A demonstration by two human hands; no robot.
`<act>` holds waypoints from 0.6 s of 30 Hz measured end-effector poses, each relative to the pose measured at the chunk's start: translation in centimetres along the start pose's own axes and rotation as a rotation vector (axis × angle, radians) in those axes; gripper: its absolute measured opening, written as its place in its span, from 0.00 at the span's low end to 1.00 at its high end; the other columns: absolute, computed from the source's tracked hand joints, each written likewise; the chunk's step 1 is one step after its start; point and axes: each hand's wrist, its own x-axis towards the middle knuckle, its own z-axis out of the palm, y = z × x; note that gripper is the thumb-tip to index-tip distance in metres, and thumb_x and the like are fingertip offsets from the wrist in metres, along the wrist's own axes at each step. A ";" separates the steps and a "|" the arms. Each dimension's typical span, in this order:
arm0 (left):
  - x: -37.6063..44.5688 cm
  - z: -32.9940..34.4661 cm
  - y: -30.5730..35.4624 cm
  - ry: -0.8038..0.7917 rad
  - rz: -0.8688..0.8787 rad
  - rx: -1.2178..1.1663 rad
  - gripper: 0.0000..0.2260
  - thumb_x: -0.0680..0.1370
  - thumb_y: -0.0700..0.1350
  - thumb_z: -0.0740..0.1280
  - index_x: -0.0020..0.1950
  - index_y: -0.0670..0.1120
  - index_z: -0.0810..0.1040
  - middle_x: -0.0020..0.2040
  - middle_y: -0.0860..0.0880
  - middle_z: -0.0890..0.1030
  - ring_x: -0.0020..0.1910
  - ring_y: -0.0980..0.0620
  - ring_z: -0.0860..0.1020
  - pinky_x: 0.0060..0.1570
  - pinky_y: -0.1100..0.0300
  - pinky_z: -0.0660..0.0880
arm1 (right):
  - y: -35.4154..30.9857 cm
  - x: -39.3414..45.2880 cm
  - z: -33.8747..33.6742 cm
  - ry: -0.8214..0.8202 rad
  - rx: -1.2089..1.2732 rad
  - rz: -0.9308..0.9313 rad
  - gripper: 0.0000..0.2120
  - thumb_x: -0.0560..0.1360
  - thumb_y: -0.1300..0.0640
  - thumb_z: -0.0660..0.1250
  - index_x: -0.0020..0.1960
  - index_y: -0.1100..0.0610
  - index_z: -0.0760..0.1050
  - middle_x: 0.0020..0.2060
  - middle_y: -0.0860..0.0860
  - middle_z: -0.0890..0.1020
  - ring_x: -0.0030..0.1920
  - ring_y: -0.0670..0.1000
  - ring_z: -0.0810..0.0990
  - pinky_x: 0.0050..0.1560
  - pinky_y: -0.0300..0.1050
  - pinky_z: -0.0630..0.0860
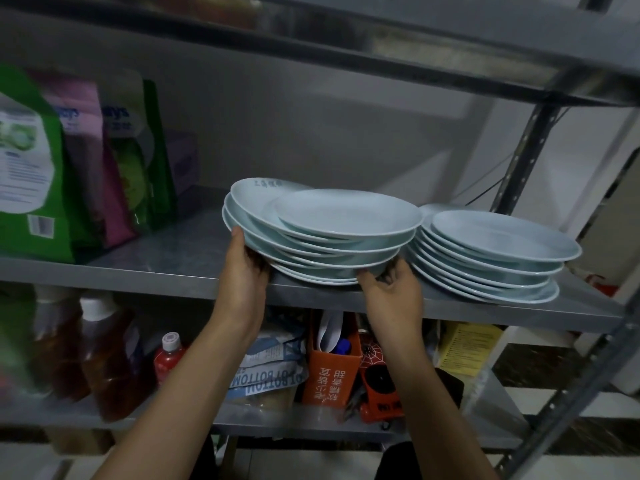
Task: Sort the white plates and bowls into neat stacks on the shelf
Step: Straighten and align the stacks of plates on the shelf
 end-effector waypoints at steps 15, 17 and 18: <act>2.9 -2.2 1.8 0.230 0.043 0.081 0.19 0.81 0.57 0.55 0.66 0.50 0.74 0.57 0.54 0.82 0.57 0.56 0.79 0.60 0.56 0.73 | -1.0 3.2 -2.6 -0.002 0.444 0.135 0.21 0.82 0.50 0.54 0.73 0.54 0.65 0.66 0.49 0.74 0.63 0.47 0.74 0.65 0.50 0.71; 4.5 -2.2 2.8 0.323 0.095 0.142 0.22 0.81 0.59 0.54 0.71 0.51 0.69 0.63 0.56 0.77 0.60 0.57 0.76 0.62 0.58 0.70 | -0.8 3.6 -1.7 0.019 0.472 0.071 0.25 0.81 0.41 0.50 0.73 0.50 0.65 0.68 0.48 0.74 0.65 0.48 0.74 0.65 0.49 0.71; 5.3 -2.2 3.2 0.346 0.127 0.178 0.23 0.81 0.60 0.54 0.73 0.52 0.67 0.66 0.56 0.74 0.63 0.57 0.73 0.65 0.57 0.68 | -0.8 3.9 -1.2 0.037 0.478 0.053 0.26 0.80 0.38 0.50 0.73 0.48 0.65 0.67 0.47 0.75 0.65 0.48 0.74 0.63 0.48 0.72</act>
